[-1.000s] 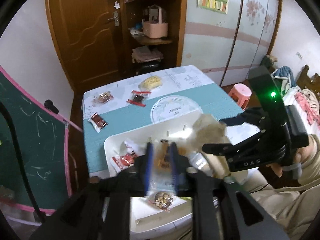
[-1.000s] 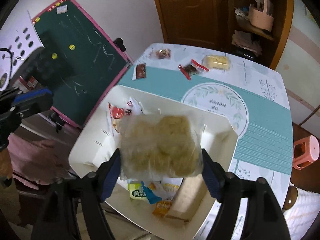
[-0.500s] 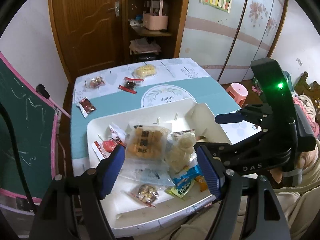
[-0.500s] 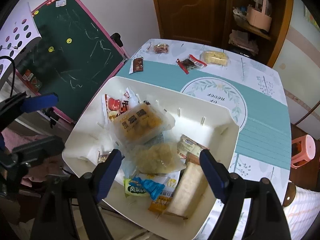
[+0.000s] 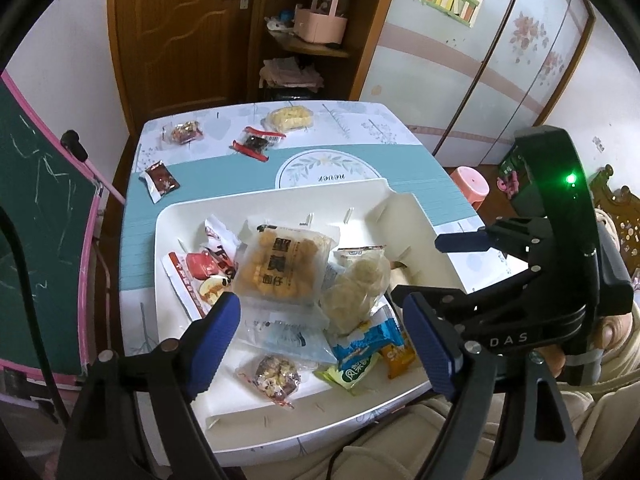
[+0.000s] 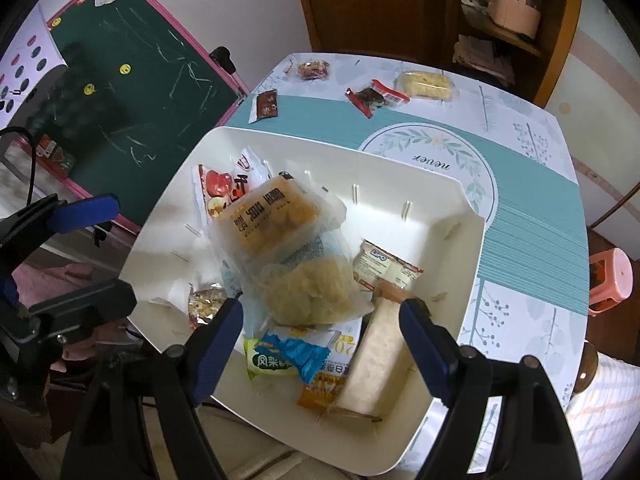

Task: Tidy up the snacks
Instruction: 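Withdraw both open tools from the tray toward the table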

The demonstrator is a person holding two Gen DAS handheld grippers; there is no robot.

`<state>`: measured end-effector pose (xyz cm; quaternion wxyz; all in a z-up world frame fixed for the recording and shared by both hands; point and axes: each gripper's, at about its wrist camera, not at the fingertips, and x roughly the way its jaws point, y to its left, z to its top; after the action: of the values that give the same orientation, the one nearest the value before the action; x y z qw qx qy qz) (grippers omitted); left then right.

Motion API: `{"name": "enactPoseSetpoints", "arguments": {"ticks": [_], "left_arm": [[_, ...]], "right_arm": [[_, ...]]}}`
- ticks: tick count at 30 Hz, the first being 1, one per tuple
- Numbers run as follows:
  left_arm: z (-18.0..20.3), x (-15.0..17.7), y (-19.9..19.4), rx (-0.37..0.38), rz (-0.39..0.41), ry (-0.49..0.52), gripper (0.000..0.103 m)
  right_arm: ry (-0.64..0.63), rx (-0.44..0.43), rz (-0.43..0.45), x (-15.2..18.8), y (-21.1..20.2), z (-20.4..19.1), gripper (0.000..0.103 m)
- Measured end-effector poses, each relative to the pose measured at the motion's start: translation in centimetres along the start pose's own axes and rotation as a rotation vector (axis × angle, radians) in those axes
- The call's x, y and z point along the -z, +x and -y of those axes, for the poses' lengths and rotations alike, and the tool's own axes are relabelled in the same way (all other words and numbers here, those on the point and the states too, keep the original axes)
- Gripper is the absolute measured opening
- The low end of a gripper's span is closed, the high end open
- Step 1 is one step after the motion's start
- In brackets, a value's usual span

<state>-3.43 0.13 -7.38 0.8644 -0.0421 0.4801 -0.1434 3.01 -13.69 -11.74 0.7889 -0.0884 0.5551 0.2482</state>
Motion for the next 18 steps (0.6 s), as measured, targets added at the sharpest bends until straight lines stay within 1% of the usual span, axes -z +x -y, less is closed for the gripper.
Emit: {"name": "enactPoseSetpoints", "arguments": {"ticks": [4,8,11,15,18], "left_arm": [[-0.4,0.0,0.2,0.007,0.001,-0.012,0.083],[-1.1,-0.1,0.3,0.008,0.006,-0.027,0.083],[-1.8,-0.2,0.5,0.008,0.006,-0.043,0.083],[-2.7,-0.4,0.8,0.011,0.007,-0.070,0.083],[-3.4,-0.6,1.0,0.010,0.006,-0.081,0.083]], "right_arm": [[-0.022,0.055,0.004,-0.4,0.1,-0.2,0.081],[-0.016,0.061,0.000,-0.8,0.4,0.2,0.081],[0.004,0.041,0.001,-1.1,0.6,0.5,0.081],[0.043,0.013,-0.028,-1.5,1.4,1.2,0.080],[0.052,0.002,-0.034,-1.8,1.6,1.2,0.080]]}}
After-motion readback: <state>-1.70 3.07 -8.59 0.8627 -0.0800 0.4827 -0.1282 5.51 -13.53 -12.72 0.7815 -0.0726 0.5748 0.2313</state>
